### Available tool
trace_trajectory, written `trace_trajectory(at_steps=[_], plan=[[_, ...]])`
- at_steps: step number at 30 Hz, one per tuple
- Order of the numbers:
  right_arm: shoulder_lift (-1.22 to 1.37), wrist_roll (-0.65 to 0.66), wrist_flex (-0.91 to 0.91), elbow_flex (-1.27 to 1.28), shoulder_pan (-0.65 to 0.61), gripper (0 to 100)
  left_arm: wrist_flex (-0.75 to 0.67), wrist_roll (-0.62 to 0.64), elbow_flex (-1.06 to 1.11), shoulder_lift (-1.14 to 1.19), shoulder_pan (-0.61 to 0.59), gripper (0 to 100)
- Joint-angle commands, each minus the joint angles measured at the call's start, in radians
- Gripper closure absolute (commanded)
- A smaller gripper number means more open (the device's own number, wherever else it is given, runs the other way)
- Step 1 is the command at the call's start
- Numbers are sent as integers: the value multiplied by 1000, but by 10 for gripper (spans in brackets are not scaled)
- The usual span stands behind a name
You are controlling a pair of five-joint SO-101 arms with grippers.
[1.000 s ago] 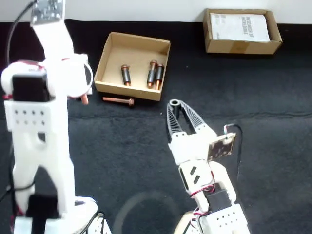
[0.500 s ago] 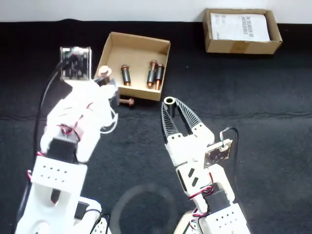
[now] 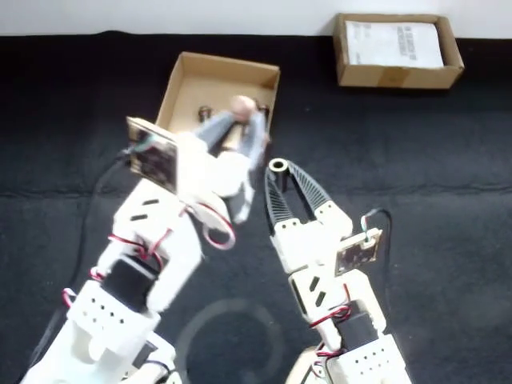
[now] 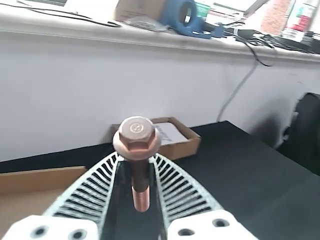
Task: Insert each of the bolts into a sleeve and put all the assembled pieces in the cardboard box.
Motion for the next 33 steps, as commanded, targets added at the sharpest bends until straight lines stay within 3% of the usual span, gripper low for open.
trace_trajectory(at_steps=[1, 5, 12, 26, 33], plan=[[-4, 9, 4, 133, -4, 992, -14, 0, -30, -24, 67, 992], [-7, 9, 35, 133, -4, 992, 83, 0, -71, -18, 67, 992], [-12, 9, 31, 133, -1, 992, 130, 0, -65, -16, 48, 992], [-13, 15, 28, 133, -2, 992, 120, 3, 19, 81, -18, 992], [-13, 15, 28, 133, -2, 992, 43, 5, 19, 159, -12, 992]])
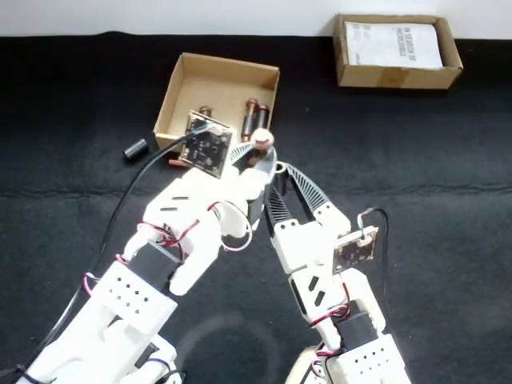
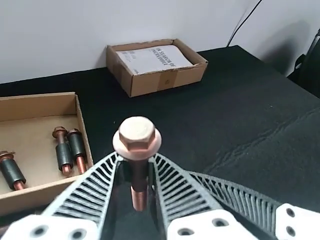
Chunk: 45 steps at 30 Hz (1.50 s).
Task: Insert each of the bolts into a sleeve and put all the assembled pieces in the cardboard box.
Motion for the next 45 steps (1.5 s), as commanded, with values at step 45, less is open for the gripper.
trace_trajectory(at_steps=[45], plan=[[-13, 11, -4, 131, -2, 992, 195, 5, -344, 76, 44, 992]])
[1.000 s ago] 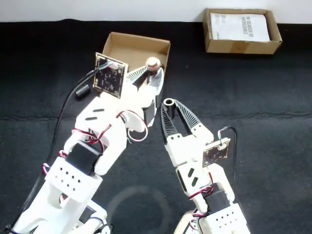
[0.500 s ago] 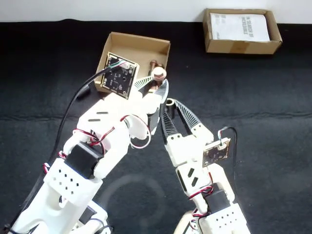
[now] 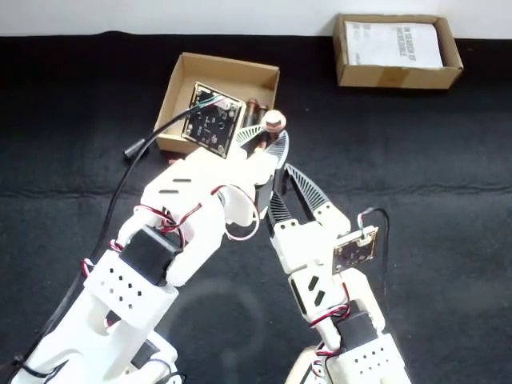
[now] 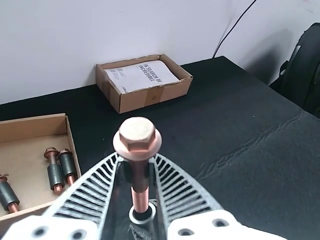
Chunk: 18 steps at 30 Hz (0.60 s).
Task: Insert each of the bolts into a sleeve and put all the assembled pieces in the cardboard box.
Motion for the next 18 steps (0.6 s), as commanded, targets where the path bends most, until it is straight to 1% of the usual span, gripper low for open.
trace_trajectory(at_steps=[1, 4, 7, 9, 14, 18], plan=[[-13, 11, -4, 131, -2, 992, -5, 5, -58, -5, 4, 992], [-13, 11, -4, 131, -2, 992, 83, 18, -54, -5, 10, 992], [-13, 11, -4, 131, -2, 992, 170, 118, -54, 1, 12, 992], [-13, 11, -4, 131, -2, 992, 204, 146, -54, 1, 24, 992], [-13, 11, -4, 131, -2, 992, 262, 178, -53, 2, 35, 991], [-13, 11, -4, 130, -2, 992, 221, 172, -7, 4, 28, 991]])
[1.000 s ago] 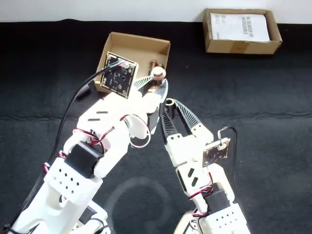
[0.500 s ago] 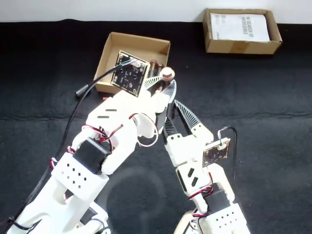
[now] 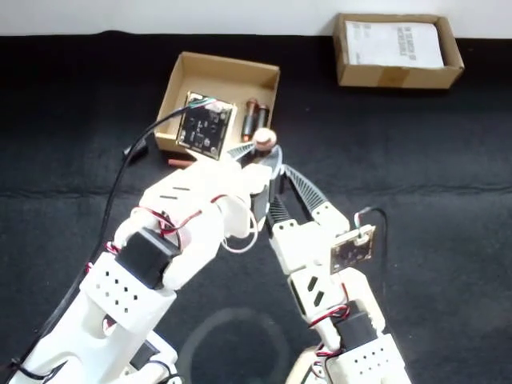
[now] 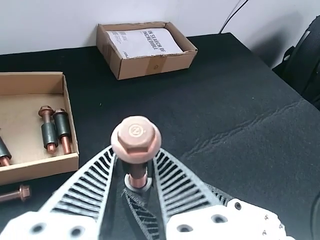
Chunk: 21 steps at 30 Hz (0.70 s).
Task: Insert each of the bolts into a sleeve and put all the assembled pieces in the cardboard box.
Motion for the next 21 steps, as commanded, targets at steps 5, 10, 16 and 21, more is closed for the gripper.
trace_trajectory(at_steps=[5, 10, 16, 21], plan=[[-15, 9, -5, 97, -2, 992, -192, 2, 90, 68, 10, 991], [-15, 81, -2, 104, -1, 992, -276, 0, 15, 271, -48, 991], [-15, 81, -4, 99, -1, 992, -269, -44, -101, 329, -125, 991], [-13, 80, -2, 104, -2, 992, -172, -77, -99, 245, -140, 991]])
